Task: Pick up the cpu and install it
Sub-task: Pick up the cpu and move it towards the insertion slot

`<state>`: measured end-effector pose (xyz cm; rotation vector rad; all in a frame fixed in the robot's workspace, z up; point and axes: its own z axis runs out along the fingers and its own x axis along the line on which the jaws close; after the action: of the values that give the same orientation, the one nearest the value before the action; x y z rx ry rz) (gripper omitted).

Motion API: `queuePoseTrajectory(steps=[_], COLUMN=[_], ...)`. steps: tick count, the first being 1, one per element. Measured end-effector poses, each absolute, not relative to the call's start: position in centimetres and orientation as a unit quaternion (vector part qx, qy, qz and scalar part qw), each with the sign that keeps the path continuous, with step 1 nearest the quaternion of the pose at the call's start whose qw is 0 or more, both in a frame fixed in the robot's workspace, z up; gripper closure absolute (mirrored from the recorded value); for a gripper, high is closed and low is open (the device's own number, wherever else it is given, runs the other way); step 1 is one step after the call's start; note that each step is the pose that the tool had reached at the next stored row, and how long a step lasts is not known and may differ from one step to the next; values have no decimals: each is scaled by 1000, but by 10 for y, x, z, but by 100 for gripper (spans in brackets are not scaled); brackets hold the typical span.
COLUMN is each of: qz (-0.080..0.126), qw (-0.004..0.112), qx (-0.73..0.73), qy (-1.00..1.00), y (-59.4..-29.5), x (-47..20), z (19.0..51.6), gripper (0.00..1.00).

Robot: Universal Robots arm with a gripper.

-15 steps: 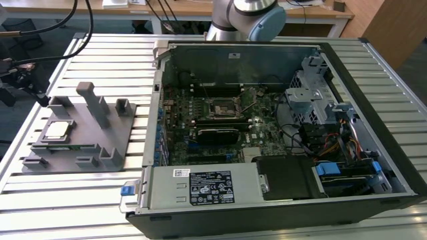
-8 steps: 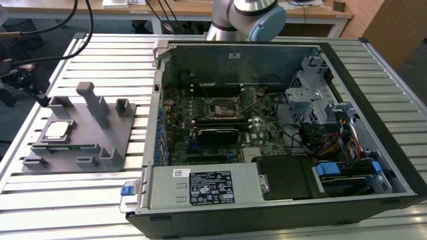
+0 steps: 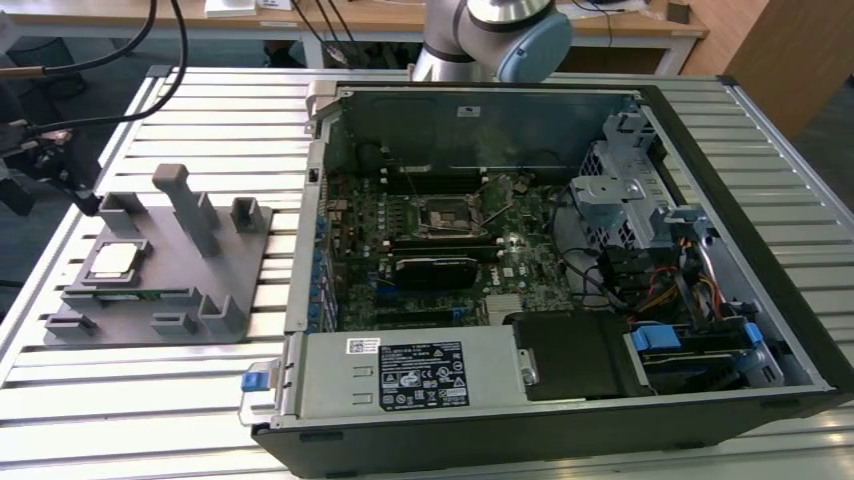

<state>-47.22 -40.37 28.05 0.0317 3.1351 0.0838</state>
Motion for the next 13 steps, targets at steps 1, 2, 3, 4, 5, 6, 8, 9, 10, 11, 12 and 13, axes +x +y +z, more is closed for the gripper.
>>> queuePoseTrajectory(steps=[1,2,3,4,5,6,8,9,10,11,12,13], qz=[27,26,26,26,26,26,26,26,26,26,26,26], qw=[3,3,3,3,3,3,3,3,3,3,3,3], qx=[10,10,10,10,10,10,10,10,10,10,10,10], qy=[1000,1000,1000,1000,1000,1000,1000,1000,1000,1000,1000,1000], y=[-404,-404,-404,-404,-404,-404,-404,-404,-404,-404,-404,-404], x=[-472,-472,-472,-472,-472,-471,-471,-471,-471,-470,-470,-470], z=[280,280,279,279,279,279,278,278,278,277,277,277], gripper=[29,29,29,29,29,29,29,29,29,29,29,29])
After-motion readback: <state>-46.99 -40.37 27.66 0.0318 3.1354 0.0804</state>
